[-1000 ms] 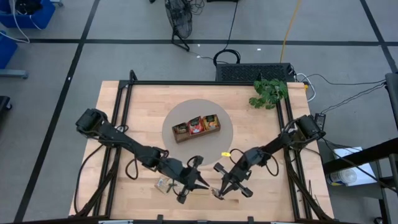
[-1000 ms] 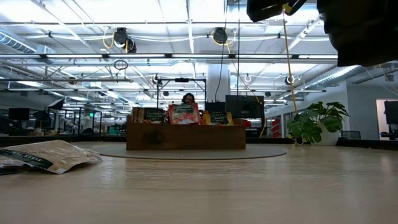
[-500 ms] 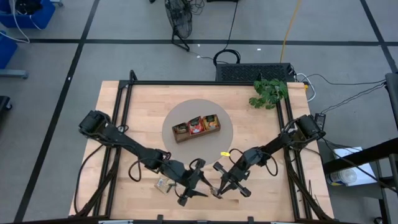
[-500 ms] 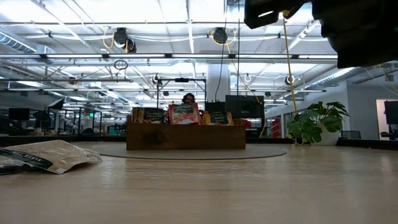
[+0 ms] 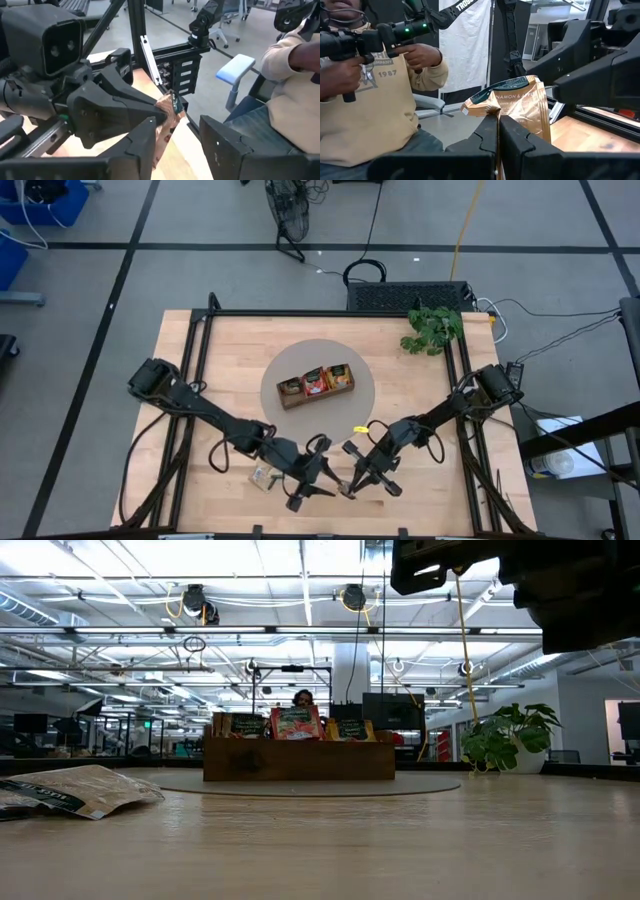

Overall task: Pick & Place Tea
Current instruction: Put the brown tea bag into the wooden organizer

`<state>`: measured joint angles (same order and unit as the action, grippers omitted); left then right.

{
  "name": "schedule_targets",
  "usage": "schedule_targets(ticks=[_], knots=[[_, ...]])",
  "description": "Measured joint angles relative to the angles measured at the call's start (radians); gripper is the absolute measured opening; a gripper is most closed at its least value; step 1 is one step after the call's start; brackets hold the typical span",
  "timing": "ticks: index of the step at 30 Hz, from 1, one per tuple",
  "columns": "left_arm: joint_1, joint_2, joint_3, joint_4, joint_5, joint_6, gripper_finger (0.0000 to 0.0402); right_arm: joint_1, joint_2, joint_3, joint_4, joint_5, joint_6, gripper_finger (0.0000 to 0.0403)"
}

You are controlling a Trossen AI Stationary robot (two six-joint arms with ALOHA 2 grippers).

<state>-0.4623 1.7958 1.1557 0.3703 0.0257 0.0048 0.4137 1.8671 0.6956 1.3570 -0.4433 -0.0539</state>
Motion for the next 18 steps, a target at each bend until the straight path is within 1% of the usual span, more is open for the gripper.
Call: schedule_targets(ticks=[6, 14, 18], knots=[[0.009, 0.0, 0.0, 0.001, -0.004, 0.0, 0.0123, -0.008, 0.0, 0.0, 0.0, 0.002, -0.011, 0.0], [0.009, 0.0, 0.0, -0.001, -0.076, 0.013, 0.0091, -0.026, 0.0, 0.0, -0.009, 0.023, -0.07, 0.0], [0.01, 0.0, 0.0, -0.001, -0.076, 0.027, 0.0062, -0.026, 0.0, 0.0, -0.008, 0.024, -0.071, 0.0]])
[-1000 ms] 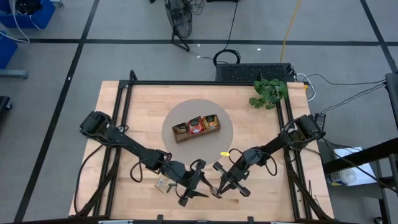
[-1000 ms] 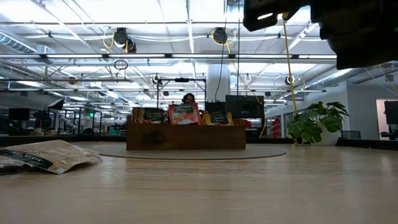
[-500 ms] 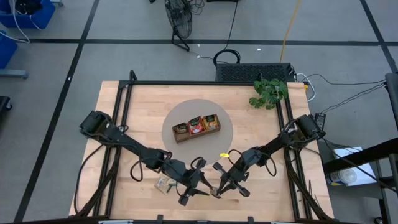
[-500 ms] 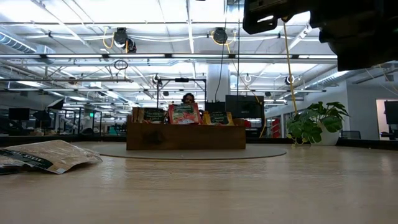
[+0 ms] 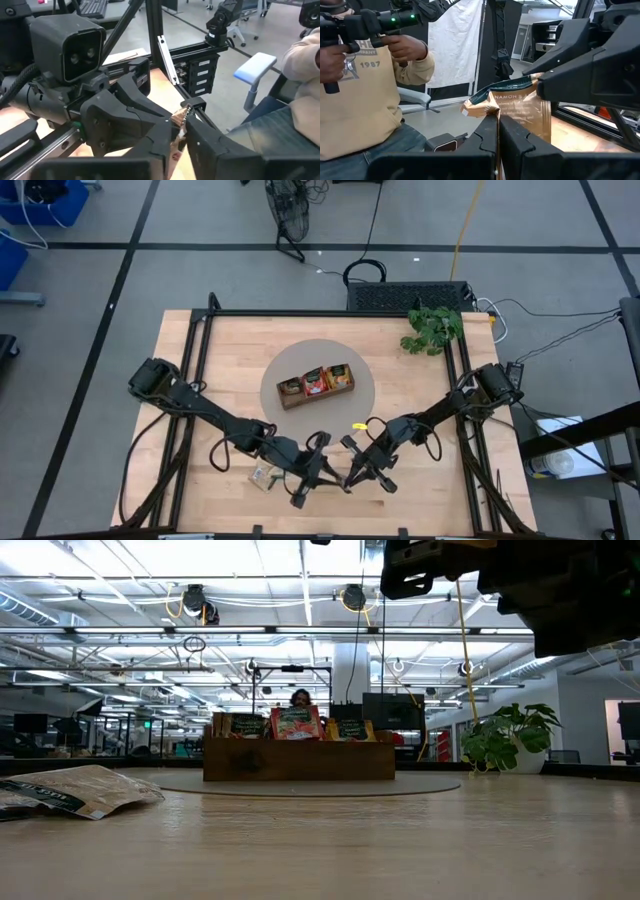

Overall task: Pick & Place Tea
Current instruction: Put the brown tea bag into the wooden organizer

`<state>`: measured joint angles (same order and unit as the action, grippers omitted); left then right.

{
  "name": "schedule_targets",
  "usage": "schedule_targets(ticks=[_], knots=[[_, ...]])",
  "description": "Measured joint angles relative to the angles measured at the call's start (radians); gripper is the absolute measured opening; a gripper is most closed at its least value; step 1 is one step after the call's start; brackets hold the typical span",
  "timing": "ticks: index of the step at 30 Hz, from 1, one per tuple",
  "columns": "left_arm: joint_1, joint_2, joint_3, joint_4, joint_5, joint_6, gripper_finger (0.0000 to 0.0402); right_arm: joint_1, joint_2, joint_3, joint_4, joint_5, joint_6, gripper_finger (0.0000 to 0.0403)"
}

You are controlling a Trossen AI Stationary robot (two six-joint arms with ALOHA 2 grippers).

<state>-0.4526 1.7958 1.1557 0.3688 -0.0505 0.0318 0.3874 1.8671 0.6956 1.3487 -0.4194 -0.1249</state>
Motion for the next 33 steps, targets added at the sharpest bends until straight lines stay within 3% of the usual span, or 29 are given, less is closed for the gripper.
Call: schedule_targets(ticks=[4, 10, 14, 21, 24, 28, 33], knots=[[0.0, 0.0, 0.0, -0.011, 0.0, 0.038, 0.0011, 0.0, 0.0, 0.0, 0.0, 0.0, 0.0, 0.0], [-0.003, -0.002, 0.0, -0.024, -0.004, 0.097, 0.0004, 0.0, 0.0, 0.0, 0.001, 0.0, 0.011, 0.0], [-0.037, -0.038, -0.001, -0.047, -0.033, 0.216, 0.0003, -0.001, -0.001, 0.001, 0.006, 0.009, 0.083, 0.0008], [-0.116, -0.173, 0.0, -0.154, -0.216, 0.281, 0.0002, -0.001, -0.001, 0.0, -0.018, 0.004, 0.113, 0.0036], [-0.137, -0.203, 0.0, -0.248, -0.35, 0.288, 0.0001, -0.001, -0.002, 0.0, -0.026, 0.029, 0.131, 0.0056], [-0.118, -0.234, 0.0, -0.43, -0.541, 0.178, 0.0001, -0.001, -0.002, 0.0, -0.036, 0.029, 0.162, 0.0097], [-0.019, -0.242, -0.002, -0.558, -0.563, 0.065, 0.0001, -0.001, -0.002, 0.0, -0.038, 0.03, 0.138, 0.0137]])
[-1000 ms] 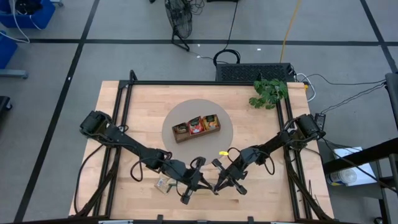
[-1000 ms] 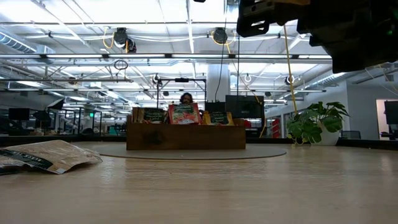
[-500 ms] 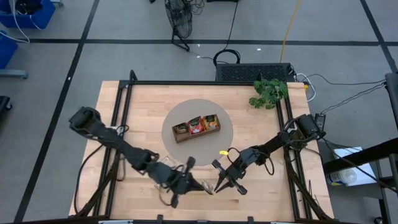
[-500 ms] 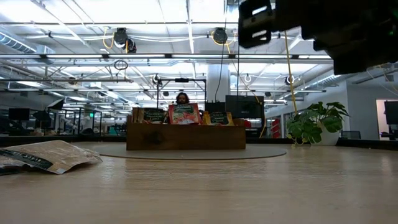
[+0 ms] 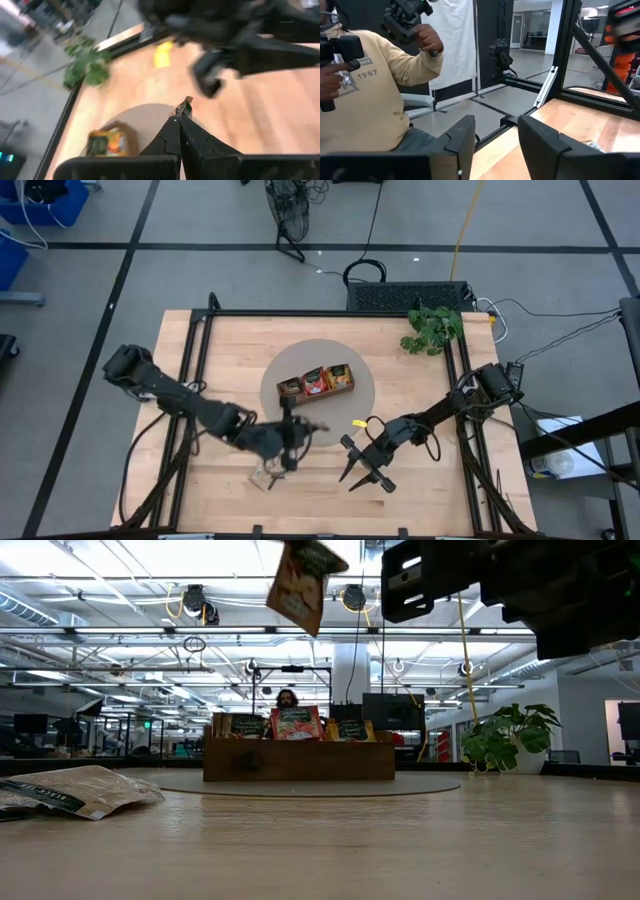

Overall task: Pick & Place Tea
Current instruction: Put the brown tea bag into the wooden organizer

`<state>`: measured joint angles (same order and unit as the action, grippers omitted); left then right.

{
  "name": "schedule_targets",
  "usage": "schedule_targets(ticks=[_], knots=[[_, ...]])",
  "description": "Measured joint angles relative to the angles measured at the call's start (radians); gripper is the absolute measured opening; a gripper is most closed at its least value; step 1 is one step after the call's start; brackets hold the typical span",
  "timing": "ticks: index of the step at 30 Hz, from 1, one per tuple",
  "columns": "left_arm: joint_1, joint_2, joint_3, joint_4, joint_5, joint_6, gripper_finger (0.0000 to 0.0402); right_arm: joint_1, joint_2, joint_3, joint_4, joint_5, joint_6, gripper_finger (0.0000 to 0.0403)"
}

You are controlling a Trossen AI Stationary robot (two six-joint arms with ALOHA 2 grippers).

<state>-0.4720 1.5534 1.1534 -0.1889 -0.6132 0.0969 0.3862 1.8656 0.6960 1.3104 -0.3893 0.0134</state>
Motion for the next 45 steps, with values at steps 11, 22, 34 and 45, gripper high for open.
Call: schedule_targets(ticks=[11, 22, 34, 45], knots=[[0.219, -0.292, -0.356, 0.354, 0.372, -0.078, 0.0, 0.021, 0.0, -0.038, -0.064, -0.004, -0.008, 0.0143], [0.255, -0.491, -0.924, 1.004, 0.11, -0.279, 0.0, 0.006, -0.116, -0.127, 0.018, 0.0, -0.025, 0.0142], [0.25, -0.216, -0.826, 1.01, 0.02, -0.364, 0.0, 0.014, -0.238, -0.185, -0.153, 0.054, -0.025, 0.0141], [0.247, -0.09, -0.787, 1.005, -0.043, -0.366, 0.0, 0.015, -0.238, -0.198, -0.156, 0.055, -0.018, 0.0141]])
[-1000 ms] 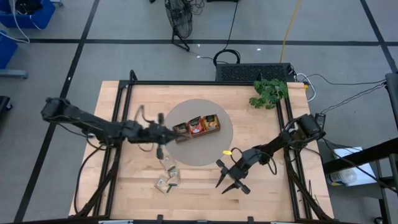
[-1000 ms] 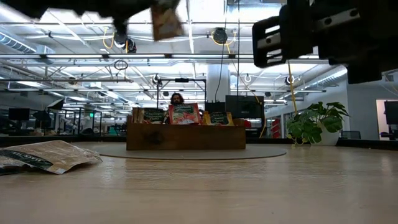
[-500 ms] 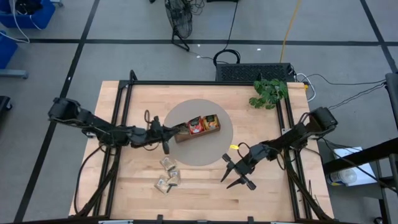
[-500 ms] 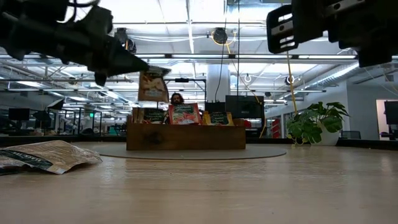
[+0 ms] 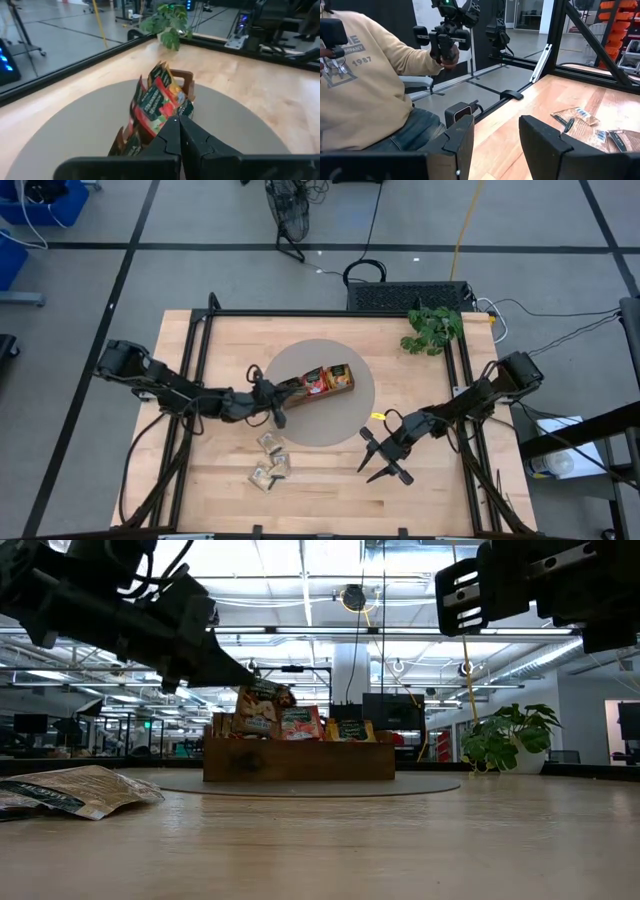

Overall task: Pick & Place Tea
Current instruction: Put the brown tea bag into the wooden organizer

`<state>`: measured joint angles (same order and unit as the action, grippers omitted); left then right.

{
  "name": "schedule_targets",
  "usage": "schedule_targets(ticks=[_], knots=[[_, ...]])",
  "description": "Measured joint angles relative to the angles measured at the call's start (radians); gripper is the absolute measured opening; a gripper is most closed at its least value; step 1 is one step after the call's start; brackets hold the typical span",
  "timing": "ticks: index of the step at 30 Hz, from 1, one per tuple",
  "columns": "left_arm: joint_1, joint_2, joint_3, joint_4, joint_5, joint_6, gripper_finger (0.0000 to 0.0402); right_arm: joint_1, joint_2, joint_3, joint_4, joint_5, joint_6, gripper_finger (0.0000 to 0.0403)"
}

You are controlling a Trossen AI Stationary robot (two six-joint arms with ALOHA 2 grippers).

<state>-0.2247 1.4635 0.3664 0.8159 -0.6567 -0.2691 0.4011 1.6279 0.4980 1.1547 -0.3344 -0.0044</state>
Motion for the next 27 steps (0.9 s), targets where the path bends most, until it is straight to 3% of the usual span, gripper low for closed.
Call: schedule_targets(ticks=[12, 27], knots=[[-0.031, 0.0, 0.0, -0.119, -0.157, -0.06, 0.0, 0.0, 0.0, 0.0, -0.009, 0.0, 0.0, 0.0141], [-0.033, 0.0, -0.001, -0.14, -0.243, -0.058, 0.0, 0.0, 0.0, 0.0, -0.009, 0.0, 0.001, 0.0141]])
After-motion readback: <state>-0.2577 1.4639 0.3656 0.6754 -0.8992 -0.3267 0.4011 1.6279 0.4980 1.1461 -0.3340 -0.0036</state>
